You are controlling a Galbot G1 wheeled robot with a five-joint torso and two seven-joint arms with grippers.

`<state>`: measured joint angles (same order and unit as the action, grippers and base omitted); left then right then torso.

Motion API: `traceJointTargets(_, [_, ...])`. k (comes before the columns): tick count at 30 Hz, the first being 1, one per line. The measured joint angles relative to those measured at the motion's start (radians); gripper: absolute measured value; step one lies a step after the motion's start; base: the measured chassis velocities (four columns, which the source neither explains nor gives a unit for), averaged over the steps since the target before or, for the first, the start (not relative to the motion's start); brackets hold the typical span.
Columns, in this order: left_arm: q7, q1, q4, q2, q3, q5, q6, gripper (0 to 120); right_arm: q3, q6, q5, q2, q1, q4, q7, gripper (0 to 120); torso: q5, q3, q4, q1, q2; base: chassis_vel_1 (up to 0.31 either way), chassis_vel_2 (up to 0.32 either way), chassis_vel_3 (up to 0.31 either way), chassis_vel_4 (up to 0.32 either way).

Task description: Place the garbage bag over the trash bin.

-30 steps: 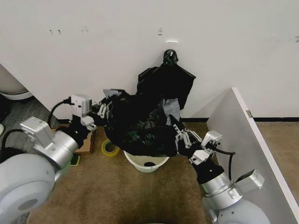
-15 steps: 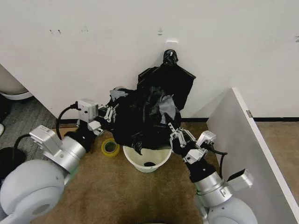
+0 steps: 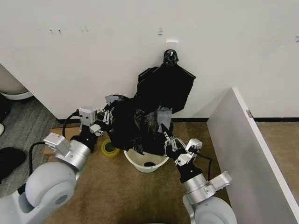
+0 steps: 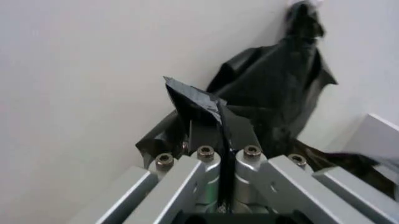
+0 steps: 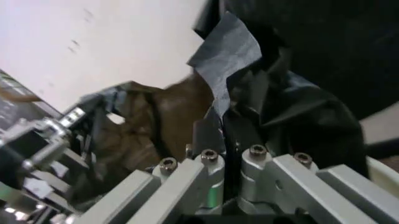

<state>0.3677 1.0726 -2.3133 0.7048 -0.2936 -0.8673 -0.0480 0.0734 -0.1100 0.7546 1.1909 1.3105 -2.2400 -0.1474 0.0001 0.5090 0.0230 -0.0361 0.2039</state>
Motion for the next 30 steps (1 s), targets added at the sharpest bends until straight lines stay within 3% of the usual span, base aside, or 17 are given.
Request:
traceJointTargets(12, [-0.003, -0.063, 0.009, 0.031, 0.063, 0.002, 0.013, 0, 0.055, 0.003, 0.016, -0.029, -0.034, -0.047, -0.027, 0, -0.0004, 0.0, 0.0001, 0.0, 0.0, 0.0, 0.0, 0.0, 0.0])
traceJointTargets(22, [-0.008, -0.113, 0.024, 0.016, 0.132, -0.002, 0.015, 0, 0.067, 0.009, 0.028, -0.036, -0.019, -0.077, -0.034, 0, 0.0, 0.0, 0.0, 0.0, 0.0, 0.0, 0.0, 0.0, 0.0])
traceJointTargets(30, [-0.006, -0.233, 0.016, -0.021, 0.181, -0.068, 0.009, 0, 0.072, 0.017, 0.028, -0.044, -0.029, -0.11, -0.029, 0, 0.0, 0.0, 0.0001, 0.0, 0.0, 0.0, 0.0, 0.0, 0.0])
